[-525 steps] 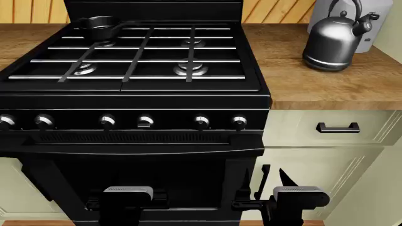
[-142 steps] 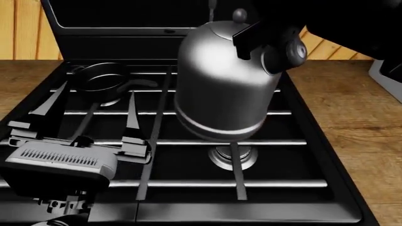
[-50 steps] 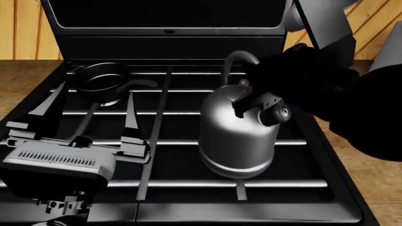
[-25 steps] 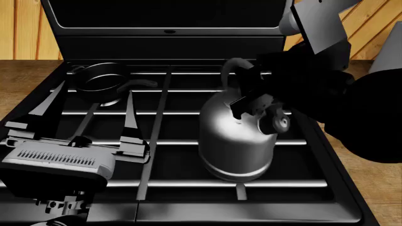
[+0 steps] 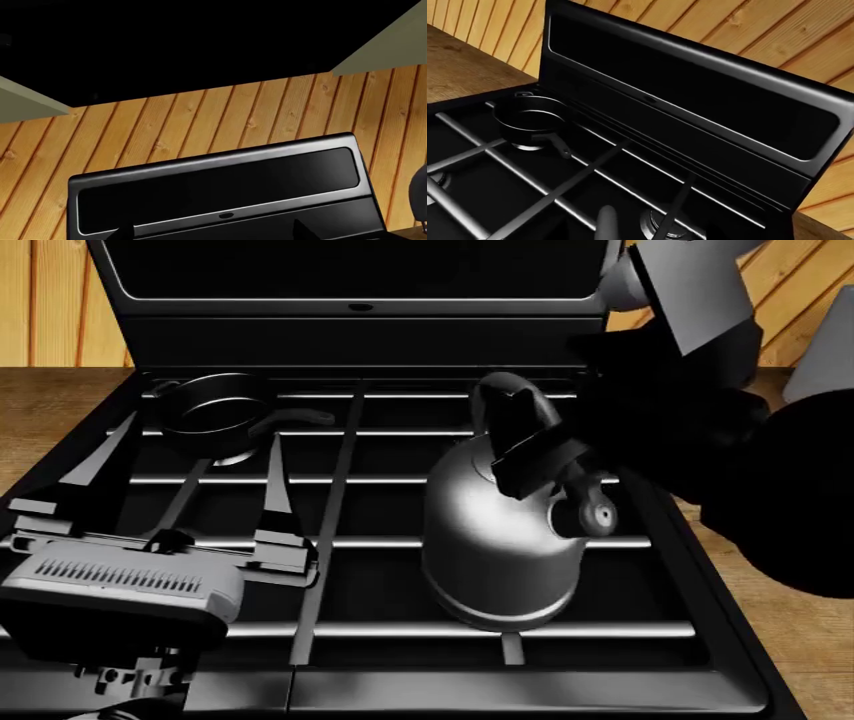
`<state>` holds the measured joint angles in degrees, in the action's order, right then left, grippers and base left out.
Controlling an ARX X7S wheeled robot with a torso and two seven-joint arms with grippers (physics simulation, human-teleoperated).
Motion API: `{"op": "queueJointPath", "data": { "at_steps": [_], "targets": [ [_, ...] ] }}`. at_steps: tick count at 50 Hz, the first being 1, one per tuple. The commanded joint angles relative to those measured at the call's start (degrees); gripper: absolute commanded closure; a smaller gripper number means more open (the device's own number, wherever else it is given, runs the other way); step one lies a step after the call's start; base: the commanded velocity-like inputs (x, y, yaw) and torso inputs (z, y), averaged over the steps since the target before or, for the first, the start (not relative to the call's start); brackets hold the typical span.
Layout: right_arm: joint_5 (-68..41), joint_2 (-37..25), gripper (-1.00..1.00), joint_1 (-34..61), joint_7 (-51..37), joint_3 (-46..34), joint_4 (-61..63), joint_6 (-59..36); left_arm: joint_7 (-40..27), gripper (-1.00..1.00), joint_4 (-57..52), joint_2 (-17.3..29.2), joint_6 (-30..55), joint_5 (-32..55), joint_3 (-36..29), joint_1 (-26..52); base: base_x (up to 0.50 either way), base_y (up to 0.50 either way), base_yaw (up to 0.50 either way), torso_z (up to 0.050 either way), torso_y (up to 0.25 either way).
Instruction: Pick the kettle from the counter and place it on a stove burner. Then turn the burner on.
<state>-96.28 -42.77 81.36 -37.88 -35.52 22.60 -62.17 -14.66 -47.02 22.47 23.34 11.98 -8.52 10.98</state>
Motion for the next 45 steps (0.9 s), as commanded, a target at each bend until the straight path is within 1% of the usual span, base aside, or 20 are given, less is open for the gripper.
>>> {"op": "queueJointPath", "data": {
  "at_steps": [1,5,10,18,22,27,31,35,40,45],
  "targets": [
    [-3.4,-1.5,-1.00,2.9,-2.8,2.1,2.5,0.6,-0.2,-1.00,-0.1,0.2,-0.1,0.2,0.1,-0.1,0.00,0.00,0.00,0.000,0.000],
    [-6.2,-2.9,-1.00,6.4,-5.7,4.7,4.9,1.6,-0.3,-1.00,0.0,0.2,-0.1,0.3,0.0,0.0,0.00,0.00,0.00,0.000,0.000],
    [-5.2,-4.2,-1.00,9.0,-7.3,6.6,10.4,1.8,-0.4,-1.00,-0.2,0.3,-0.1,0.4,0.1,0.0,0.00,0.00,0.00,0.000,0.000],
    [-2.6,-6.6,-1.00,4.1,-10.9,11.1,17.3,7.4,-0.7,-1.00,-0.9,0.6,0.2,0.9,0.5,-0.1,0.00,0.00,0.00,0.000,0.000],
    [-1.1,-8.1,-1.00,-0.7,-13.2,13.4,20.9,10.6,-0.8,-1.00,-1.0,0.6,0.2,0.8,0.4,-0.1,-0.07,0.00,0.00,0.000,0.000],
    [4.2,-10.5,-1.00,-10.5,-16.0,17.4,27.9,15.8,-1.0,-1.00,-1.4,0.8,0.4,0.7,0.2,-0.1,-0.50,0.00,0.00,0.000,0.000],
    [9.0,-12.6,-1.00,-18.5,-16.7,20.5,33.9,19.1,-1.2,-1.00,-1.7,0.8,0.6,0.3,-0.3,0.0,-0.50,0.00,0.00,0.000,0.000],
    [16.3,-13.0,-1.00,-27.9,-14.5,22.6,37.0,22.3,-1.6,-1.00,-2.1,0.8,0.8,-0.7,-1.3,0.3,-0.50,0.00,0.00,0.000,0.000],
    [26.4,-14.0,-1.00,-37.2,-11.4,19.9,37.3,29.9,-1.7,-1.00,-2.0,0.8,0.6,-1.1,-1.6,0.4,-0.50,0.04,0.00,0.000,0.000],
    [33.5,-12.9,-1.00,-44.2,-7.8,19.1,35.9,34.2,-1.8,-1.00,-1.7,0.9,0.3,-1.0,-1.5,0.3,-0.50,0.12,0.00,0.000,0.000]
  ]
}}
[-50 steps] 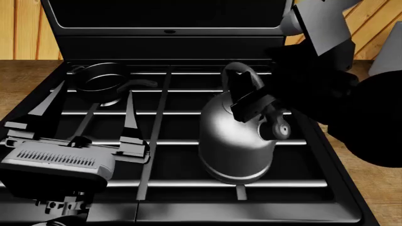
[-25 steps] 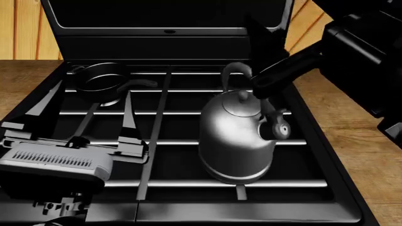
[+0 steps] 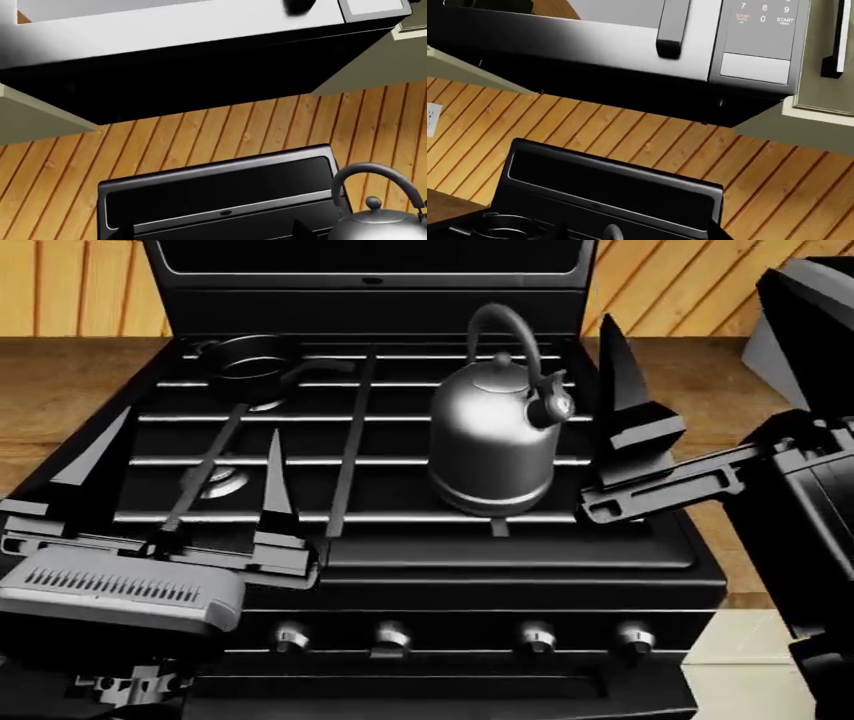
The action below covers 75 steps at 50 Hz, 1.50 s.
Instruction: Pick the kettle from the counter and place it on a stove burner. Then turn the burner on.
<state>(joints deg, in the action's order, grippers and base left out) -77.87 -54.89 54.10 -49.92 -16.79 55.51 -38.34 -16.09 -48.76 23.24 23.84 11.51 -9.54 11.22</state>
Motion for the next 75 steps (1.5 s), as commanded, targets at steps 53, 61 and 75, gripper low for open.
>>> {"op": "queueJointPath", "data": {
  "at_steps": [53,61,75],
  "targets": [
    [51.5,-0.1,-1.00,-40.6,-1.5,-1.7,-2.5,26.6,-4.5,-1.00,-2.9,-2.4,-9.2,3.0,4.6,-1.8,-0.16,0.08,0.00,-0.029,-0.012],
    [51.6,-0.4,-1.00,-41.1,-1.8,-1.3,-2.4,27.0,-4.6,-1.00,-2.5,-2.2,-9.2,3.4,4.4,-1.7,0.00,0.00,0.00,-0.050,0.000],
    [51.1,-0.4,-1.00,-41.9,-1.5,-0.8,-3.9,28.5,-5.0,-1.00,-2.3,-1.9,-9.7,3.5,4.3,-1.7,0.00,0.00,0.00,-0.050,0.000]
  ]
}}
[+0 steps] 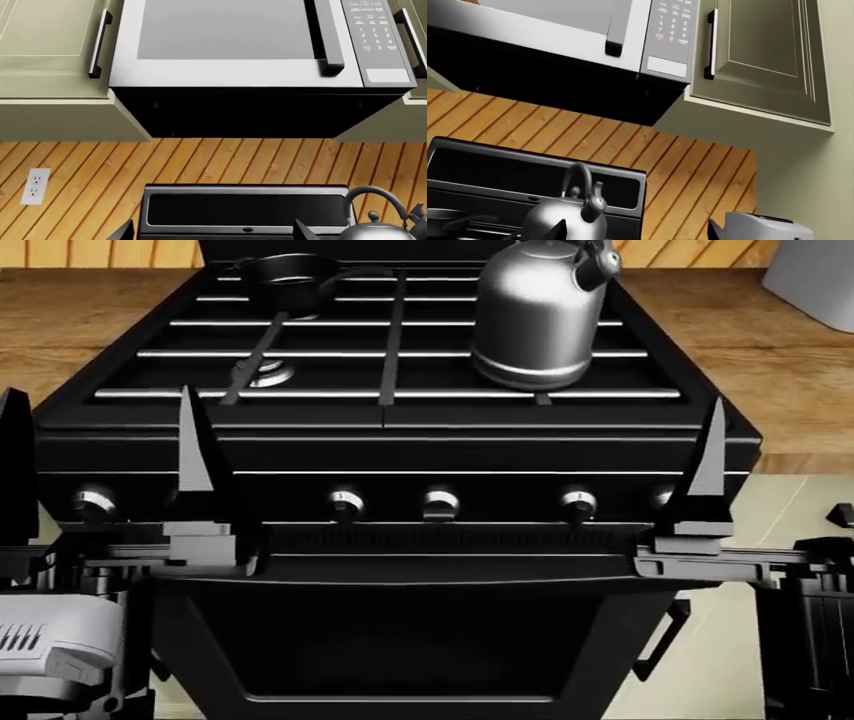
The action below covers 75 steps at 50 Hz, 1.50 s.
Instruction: Pick the kettle from the counter and place it on a stove burner. Then turn the burner on.
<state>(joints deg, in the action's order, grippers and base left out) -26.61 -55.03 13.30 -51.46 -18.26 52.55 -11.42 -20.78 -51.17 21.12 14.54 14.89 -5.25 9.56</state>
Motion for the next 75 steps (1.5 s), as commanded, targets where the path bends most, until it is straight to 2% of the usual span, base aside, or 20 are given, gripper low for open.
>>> {"op": "queueJointPath", "data": {
  "at_steps": [1,16,26,34,46,52,58,65,75],
  "targets": [
    [-0.3,-0.3,-1.00,-1.4,0.1,0.9,-1.2,1.9,-0.4,-1.00,0.1,0.2,-0.5,0.1,-0.1,-0.1,0.00,0.00,0.00,-0.050,0.000],
    [-6.3,-0.6,-1.00,-1.5,1.8,1.6,-5.0,1.4,-0.9,-1.00,0.0,0.6,-0.6,0.4,-0.1,0.0,0.00,0.00,0.00,-0.050,0.000],
    [-9.7,-0.4,-1.00,0.3,0.9,0.8,-6.5,-3.3,-1.1,-1.00,0.2,0.7,-1.0,0.1,-0.7,0.0,0.00,0.00,0.00,-0.050,-0.005],
    [-11.3,-1.0,-1.00,-1.5,0.5,2.5,-6.6,-1.6,-1.3,-1.00,0.2,0.9,-0.8,0.4,-0.8,0.0,0.00,0.00,0.00,-0.050,-0.010],
    [-23.7,-6.9,-1.00,-4.1,6.0,7.8,-9.3,1.2,-1.7,-1.00,0.3,1.0,-1.4,0.5,-0.9,-0.2,0.00,0.00,0.00,-0.050,-0.006],
    [-31.3,-7.8,-1.00,-1.6,11.8,7.5,-13.1,0.3,-2.4,-1.00,0.3,1.1,-2.1,-0.5,-0.5,-0.7,0.00,0.00,0.00,0.000,0.000],
    [-37.4,-8.2,-1.00,4.4,15.3,5.6,-16.5,-4.4,-2.4,-1.00,0.6,1.1,-3.1,-0.1,-0.2,-0.9,0.00,0.00,0.00,0.000,0.000],
    [-38.5,-7.4,-1.00,9.9,15.2,3.1,-18.8,-9.7,-2.6,-1.00,0.6,1.2,-3.3,0.2,0.0,-0.9,0.00,0.00,0.00,0.000,0.000],
    [-38.1,-7.7,-1.00,10.6,13.6,3.0,-19.5,-10.9,-2.9,-1.00,0.8,1.4,-3.4,0.0,-0.3,-0.9,0.00,0.00,0.00,0.000,0.000]
  ]
}}
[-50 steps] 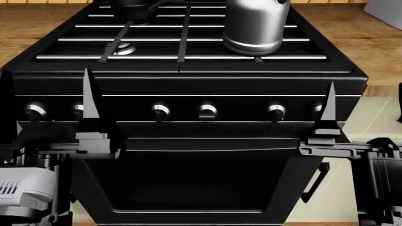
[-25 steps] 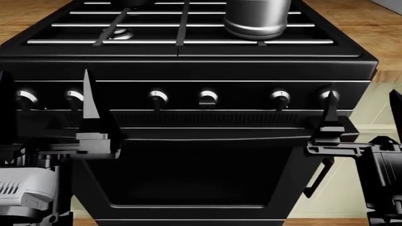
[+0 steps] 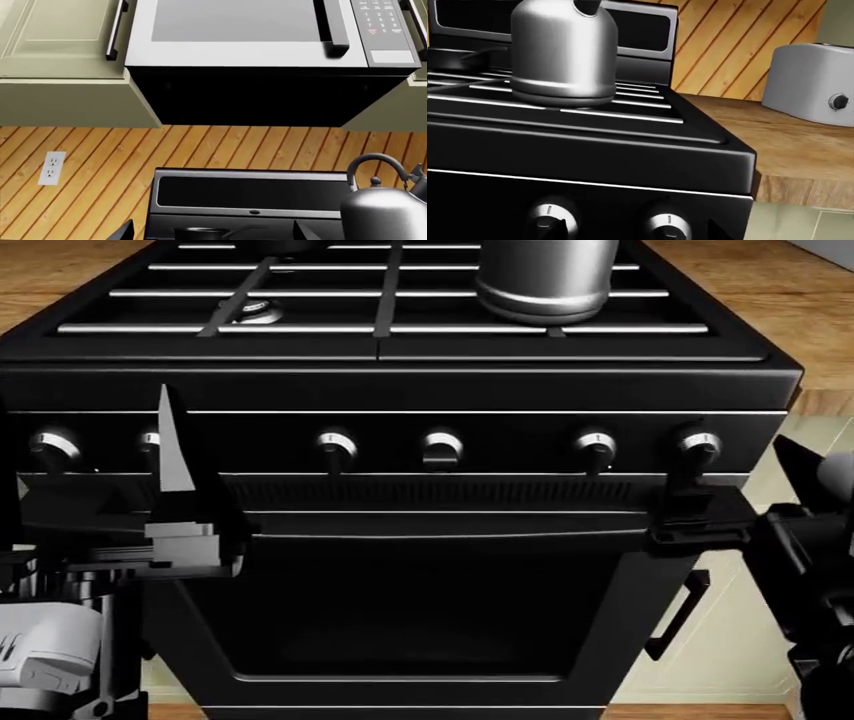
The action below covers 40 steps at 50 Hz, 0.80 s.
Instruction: Pick the kettle from the counter and place it on a stove burner. Then turn the burner on.
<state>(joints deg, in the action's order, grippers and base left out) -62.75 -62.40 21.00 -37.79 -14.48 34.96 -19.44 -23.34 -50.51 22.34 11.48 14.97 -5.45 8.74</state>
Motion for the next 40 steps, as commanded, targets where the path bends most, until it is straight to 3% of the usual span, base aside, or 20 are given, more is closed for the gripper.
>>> {"op": "queueJointPath", "data": {
  "at_steps": [1,40],
  "targets": [
    [-1.9,-0.3,-1.00,3.0,-0.2,-0.9,-2.0,-3.0,-0.3,-1.00,0.1,0.2,-0.4,-0.1,-0.1,0.0,0.00,0.00,0.00,0.000,0.000],
    [-3.3,4.5,-1.00,9.4,2.5,-4.6,-13.6,-9.0,-1.7,-1.00,-0.1,0.8,-1.3,-0.2,-0.1,-0.2,0.00,0.00,0.00,0.000,0.000]
  ]
}}
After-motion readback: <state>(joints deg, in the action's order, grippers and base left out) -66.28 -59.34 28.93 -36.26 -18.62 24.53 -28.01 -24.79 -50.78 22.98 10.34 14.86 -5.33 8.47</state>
